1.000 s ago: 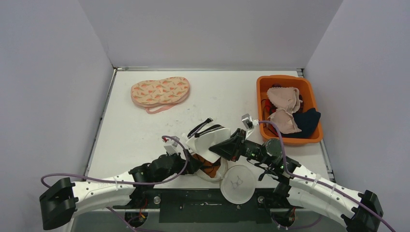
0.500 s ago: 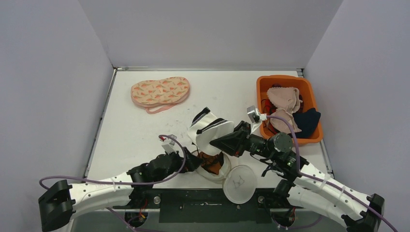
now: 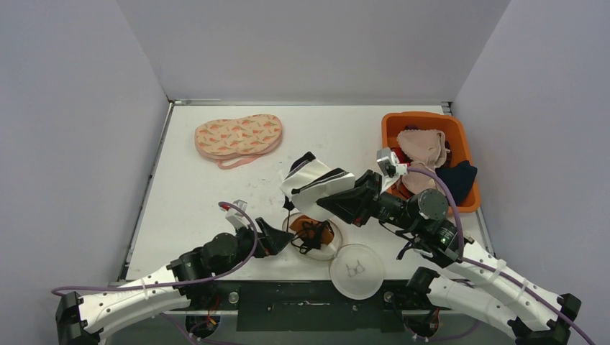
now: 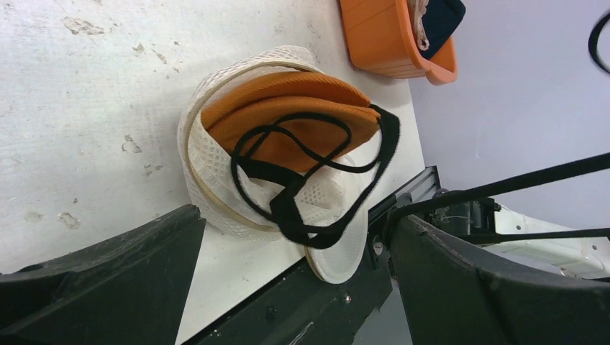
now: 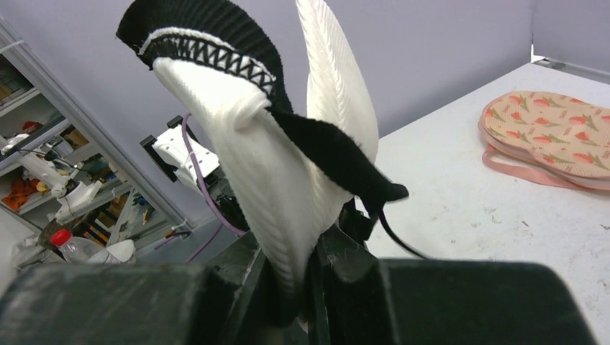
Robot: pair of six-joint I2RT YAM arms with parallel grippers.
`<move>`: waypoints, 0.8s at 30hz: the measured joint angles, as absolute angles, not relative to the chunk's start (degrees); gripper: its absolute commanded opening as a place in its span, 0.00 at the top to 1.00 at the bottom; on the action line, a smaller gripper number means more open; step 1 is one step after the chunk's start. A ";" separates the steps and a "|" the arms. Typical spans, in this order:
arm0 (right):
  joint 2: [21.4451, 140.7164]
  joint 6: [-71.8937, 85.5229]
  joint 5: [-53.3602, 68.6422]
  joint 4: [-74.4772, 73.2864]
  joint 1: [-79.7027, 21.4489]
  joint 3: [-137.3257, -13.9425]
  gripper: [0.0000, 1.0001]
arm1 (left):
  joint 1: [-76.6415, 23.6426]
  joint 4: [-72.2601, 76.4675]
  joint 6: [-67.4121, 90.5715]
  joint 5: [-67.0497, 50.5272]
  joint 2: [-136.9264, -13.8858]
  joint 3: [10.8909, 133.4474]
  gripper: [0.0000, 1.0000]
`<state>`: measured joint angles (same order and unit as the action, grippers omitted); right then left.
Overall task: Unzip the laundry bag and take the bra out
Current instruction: Pick up the bra from the laundry bag.
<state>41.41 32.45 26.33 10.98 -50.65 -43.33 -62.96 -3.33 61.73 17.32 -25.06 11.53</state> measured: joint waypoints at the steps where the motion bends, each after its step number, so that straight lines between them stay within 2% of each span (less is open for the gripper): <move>1: 41.41 32.12 26.33 10.63 -50.65 -43.86 0.95 | -62.96 -3.57 61.78 17.45 -24.97 11.53 0.03; 13: 41.45 28.93 24.95 4.89 -50.65 -47.68 0.95 | -62.96 -5.43 61.80 17.76 -24.03 12.21 0.04; 24: 41.47 26.55 21.76 1.74 -50.65 -49.47 0.95 | -62.96 -10.57 60.12 14.74 -19.07 21.37 0.04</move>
